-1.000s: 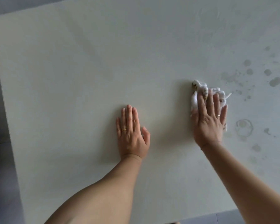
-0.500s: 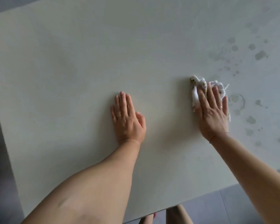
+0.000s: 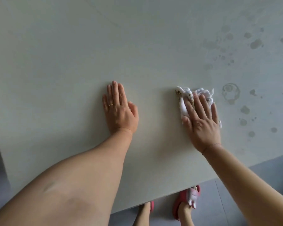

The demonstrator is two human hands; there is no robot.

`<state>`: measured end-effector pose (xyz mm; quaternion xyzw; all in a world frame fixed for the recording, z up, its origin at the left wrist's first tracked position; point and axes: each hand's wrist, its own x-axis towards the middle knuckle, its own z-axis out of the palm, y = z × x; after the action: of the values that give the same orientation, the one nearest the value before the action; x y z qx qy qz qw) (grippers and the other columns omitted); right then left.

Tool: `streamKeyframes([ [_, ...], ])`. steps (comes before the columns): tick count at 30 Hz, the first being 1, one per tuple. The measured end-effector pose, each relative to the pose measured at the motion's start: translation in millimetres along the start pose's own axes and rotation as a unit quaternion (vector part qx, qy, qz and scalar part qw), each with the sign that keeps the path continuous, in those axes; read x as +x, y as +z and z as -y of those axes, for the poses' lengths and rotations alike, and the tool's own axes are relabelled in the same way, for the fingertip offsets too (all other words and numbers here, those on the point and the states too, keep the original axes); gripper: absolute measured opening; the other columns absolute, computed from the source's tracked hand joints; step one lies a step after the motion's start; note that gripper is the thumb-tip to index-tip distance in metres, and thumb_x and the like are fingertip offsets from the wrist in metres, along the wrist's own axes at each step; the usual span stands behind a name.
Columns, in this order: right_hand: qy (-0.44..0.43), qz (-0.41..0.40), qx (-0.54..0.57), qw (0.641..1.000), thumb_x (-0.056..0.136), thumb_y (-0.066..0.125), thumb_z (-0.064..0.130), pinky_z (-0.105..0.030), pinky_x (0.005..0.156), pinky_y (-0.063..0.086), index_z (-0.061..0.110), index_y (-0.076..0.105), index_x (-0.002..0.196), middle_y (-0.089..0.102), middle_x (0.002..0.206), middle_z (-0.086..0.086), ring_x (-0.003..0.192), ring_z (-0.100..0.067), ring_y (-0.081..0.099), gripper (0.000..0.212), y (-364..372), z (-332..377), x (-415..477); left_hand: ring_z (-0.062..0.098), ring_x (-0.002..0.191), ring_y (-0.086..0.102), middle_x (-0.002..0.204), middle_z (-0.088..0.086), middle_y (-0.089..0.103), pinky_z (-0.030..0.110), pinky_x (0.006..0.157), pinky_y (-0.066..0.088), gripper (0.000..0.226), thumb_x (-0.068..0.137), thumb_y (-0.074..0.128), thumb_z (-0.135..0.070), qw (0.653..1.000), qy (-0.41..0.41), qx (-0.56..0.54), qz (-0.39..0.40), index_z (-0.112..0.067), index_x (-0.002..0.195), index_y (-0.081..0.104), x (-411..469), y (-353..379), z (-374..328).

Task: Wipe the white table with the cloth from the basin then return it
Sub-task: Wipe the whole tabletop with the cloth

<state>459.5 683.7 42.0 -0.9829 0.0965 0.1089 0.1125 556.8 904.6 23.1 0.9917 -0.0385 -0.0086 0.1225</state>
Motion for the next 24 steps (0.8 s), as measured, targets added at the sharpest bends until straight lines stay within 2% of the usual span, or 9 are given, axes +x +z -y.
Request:
streamKeyframes([
  [2, 0.089, -0.02, 0.039, 0.995, 0.095, 0.014, 0.047, -0.041, 0.118, -0.007, 0.034, 0.007, 0.15, -0.001, 0.158, 0.007, 0.145, -0.011, -0.009, 0.057, 6.5, 20.2, -5.0, 0.031, 0.143, 0.024, 0.154, 0.014, 0.028, 0.045, 0.116, 0.015, 0.063, 0.084, 0.036, -0.023, 1.0, -0.003, 0.004, -0.001, -0.002, 0.144, 0.034, -0.1, 0.2, 0.2],
  [4, 0.113, -0.018, 0.049, 0.992, 0.095, 0.015, 0.047, -0.043, 0.117, -0.009, 0.031, 0.007, 0.15, -0.004, 0.158, 0.006, 0.145, -0.014, -0.011, 0.057, 17.8, 53.0, -23.1, 0.031, 0.143, 0.023, 0.154, 0.014, 0.028, 0.044, 0.116, 0.013, 0.064, 0.084, 0.035, -0.024, 1.0, 0.001, 0.003, -0.004, -0.003, 0.144, 0.034, -0.4, 1.2, -0.3],
  [7, -0.043, 0.017, 0.023, 0.999, 0.096, 0.026, 0.042, -0.045, 0.117, -0.002, 0.03, 0.018, 0.149, 0.008, 0.158, 0.004, 0.147, -0.018, 0.001, 0.055, 32.3, 75.3, -64.8, 0.03, 0.144, 0.022, 0.155, 0.014, 0.026, 0.042, 0.117, 0.011, 0.064, 0.084, 0.038, -0.023, 1.0, -0.001, -0.003, -0.004, -0.003, 0.145, 0.032, -1.5, 1.6, 0.9],
  [10, -0.174, 0.033, -0.014, 0.984, 0.096, 0.029, 0.041, -0.043, 0.117, 0.002, 0.032, 0.02, 0.149, 0.013, 0.158, 0.004, 0.146, -0.018, 0.009, 0.055, 23.5, 26.8, -61.2, 0.029, 0.144, 0.02, 0.155, 0.013, 0.025, 0.041, 0.117, 0.011, 0.064, 0.085, 0.037, -0.024, 1.0, 0.0, 0.007, -0.011, -0.004, 0.146, 0.032, 1.1, 0.9, 1.4],
  [11, -0.154, 0.027, -0.024, 0.987, 0.096, 0.027, 0.041, -0.043, 0.117, 0.002, 0.032, 0.017, 0.149, 0.012, 0.158, 0.004, 0.147, -0.018, 0.008, 0.055, 19.2, 7.5, -57.9, 0.029, 0.145, 0.02, 0.156, 0.012, 0.025, 0.041, 0.117, 0.011, 0.063, 0.086, 0.037, -0.024, 1.0, -0.001, 0.008, -0.014, -0.004, 0.146, 0.031, 1.5, 1.7, 1.2],
  [15, 0.075, 0.003, 0.027, 0.997, 0.095, 0.015, 0.045, -0.04, 0.117, -0.011, 0.036, 0.002, 0.148, 0.001, 0.16, 0.006, 0.146, -0.012, -0.008, 0.055, 10.6, -21.7, -59.6, 0.029, 0.145, 0.018, 0.156, 0.012, 0.023, 0.041, 0.118, 0.009, 0.063, 0.086, 0.035, -0.025, 1.0, -0.011, 0.015, -0.01, -0.007, 0.146, 0.03, -2.0, 1.9, 0.7],
  [18, 0.116, -0.009, 0.078, 0.99, 0.096, 0.023, 0.041, -0.04, 0.114, -0.018, 0.034, 0.004, 0.149, -0.005, 0.159, 0.004, 0.145, -0.015, -0.012, 0.057, 24.3, 21.6, -79.3, 0.03, 0.145, 0.016, 0.157, 0.013, 0.021, 0.041, 0.119, 0.005, 0.064, 0.087, 0.032, -0.028, 0.999, -0.025, 0.045, -0.012, -0.008, 0.147, 0.028, -5.8, -2.2, -4.6],
  [21, -0.023, 0.012, 0.06, 0.998, 0.097, 0.031, 0.038, -0.045, 0.117, -0.006, 0.032, 0.018, 0.149, 0.004, 0.158, 0.006, 0.146, -0.017, -0.002, 0.055, 38.3, 54.2, -123.8, 0.03, 0.145, 0.015, 0.157, 0.013, 0.021, 0.041, 0.119, 0.005, 0.063, 0.091, 0.03, -0.031, 0.998, -0.036, 0.049, -0.02, -0.006, 0.148, 0.025, -19.0, -5.9, -9.3],
  [24, -0.179, 0.03, 0.016, 0.983, 0.098, 0.032, 0.038, -0.045, 0.117, 0.006, 0.031, 0.025, 0.148, 0.016, 0.157, 0.006, 0.146, -0.019, 0.011, 0.052, 40.9, 28.6, -141.0, 0.032, 0.144, 0.019, 0.155, 0.014, 0.025, 0.043, 0.118, 0.009, 0.06, 0.093, 0.031, -0.031, 0.999, -0.029, 0.021, -0.019, -0.004, 0.146, 0.029, -59.9, -6.4, -15.2],
])
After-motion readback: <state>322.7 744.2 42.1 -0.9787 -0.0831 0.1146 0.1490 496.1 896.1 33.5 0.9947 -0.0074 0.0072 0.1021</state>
